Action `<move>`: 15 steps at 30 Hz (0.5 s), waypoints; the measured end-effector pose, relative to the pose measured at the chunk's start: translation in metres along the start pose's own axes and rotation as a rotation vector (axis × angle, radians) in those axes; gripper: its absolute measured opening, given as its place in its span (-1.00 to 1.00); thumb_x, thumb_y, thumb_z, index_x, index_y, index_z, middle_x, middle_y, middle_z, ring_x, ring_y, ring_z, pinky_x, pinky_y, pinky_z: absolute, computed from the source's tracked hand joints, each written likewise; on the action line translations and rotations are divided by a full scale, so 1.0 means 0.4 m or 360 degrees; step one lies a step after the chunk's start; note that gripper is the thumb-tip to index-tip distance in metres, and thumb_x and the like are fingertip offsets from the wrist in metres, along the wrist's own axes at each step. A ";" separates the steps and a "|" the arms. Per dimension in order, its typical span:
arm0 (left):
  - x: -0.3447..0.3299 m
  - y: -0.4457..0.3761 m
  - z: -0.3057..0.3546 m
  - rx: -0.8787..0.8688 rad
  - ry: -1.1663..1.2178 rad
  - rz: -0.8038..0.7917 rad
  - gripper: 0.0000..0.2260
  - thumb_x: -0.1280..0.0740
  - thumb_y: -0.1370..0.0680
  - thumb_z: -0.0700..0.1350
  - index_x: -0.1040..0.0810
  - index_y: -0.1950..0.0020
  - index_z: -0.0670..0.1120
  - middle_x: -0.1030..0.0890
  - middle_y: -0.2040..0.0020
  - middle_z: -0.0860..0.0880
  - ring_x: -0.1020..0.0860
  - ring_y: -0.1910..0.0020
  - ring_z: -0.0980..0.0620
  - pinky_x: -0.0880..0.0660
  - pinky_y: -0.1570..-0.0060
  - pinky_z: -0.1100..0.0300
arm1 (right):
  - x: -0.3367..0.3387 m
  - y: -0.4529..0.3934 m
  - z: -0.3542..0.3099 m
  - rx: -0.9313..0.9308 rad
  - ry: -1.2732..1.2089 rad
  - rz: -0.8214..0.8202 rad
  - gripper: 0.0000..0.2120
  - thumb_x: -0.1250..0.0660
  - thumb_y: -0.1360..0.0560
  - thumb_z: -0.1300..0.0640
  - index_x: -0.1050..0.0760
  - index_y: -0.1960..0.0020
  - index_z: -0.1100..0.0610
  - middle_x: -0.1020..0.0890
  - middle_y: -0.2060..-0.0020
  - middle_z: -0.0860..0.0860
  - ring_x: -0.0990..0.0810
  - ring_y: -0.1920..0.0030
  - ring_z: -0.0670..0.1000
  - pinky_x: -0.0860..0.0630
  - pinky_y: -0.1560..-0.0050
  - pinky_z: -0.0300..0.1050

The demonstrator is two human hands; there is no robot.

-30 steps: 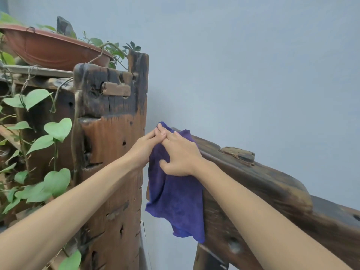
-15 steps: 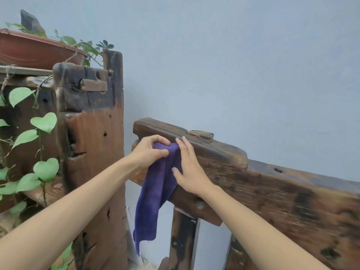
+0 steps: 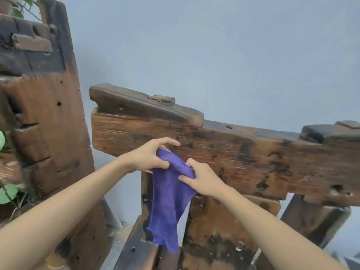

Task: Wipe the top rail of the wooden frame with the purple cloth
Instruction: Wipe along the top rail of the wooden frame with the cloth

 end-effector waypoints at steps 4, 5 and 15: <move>-0.111 -0.031 0.012 0.0044 -0.0246 -0.0302 -0.43 -0.43 -0.44 -0.30 -0.50 -0.41 0.08 -0.73 -0.07 0.05 -0.68 -0.04 -0.10 -0.58 -0.16 -0.03 | 0.036 0.124 0.093 -0.0071 -0.0009 -0.0050 -0.75 -0.50 -0.45 0.00 -0.45 0.09 0.08 -0.63 0.23 -0.04 -0.56 0.17 0.06 -0.53 0.06 0.10; -0.140 -0.037 0.018 0.0066 -0.0288 -0.0368 -0.42 -0.44 -0.45 -0.28 -0.49 -0.43 0.06 -0.73 -0.08 0.06 -0.68 -0.04 -0.05 -0.57 -0.20 0.01 | 0.050 0.153 0.111 -0.0086 -0.0012 -0.0056 -0.75 -0.52 -0.44 0.02 -0.47 0.10 0.08 -0.63 0.23 -0.06 -0.56 0.17 0.03 -0.54 0.05 0.10; -0.339 -0.047 0.165 -0.0147 -0.0422 -0.0492 -0.89 -0.51 -0.49 -0.17 -0.75 0.03 0.01 -0.76 0.07 0.06 -0.70 0.00 0.01 -0.61 -0.10 0.04 | 0.226 0.395 0.219 -0.0222 -0.0028 0.0235 -0.86 -0.47 -0.48 -0.04 -0.55 0.11 -0.03 -0.65 0.16 -0.12 -0.59 0.12 -0.08 -0.54 0.09 -0.01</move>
Point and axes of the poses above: each hand's wrist, its own y-axis away from the middle knuckle, its own x-axis out of the back of the hand, z = x × y, the point moved 4 cm from there along -y, towards the middle knuckle
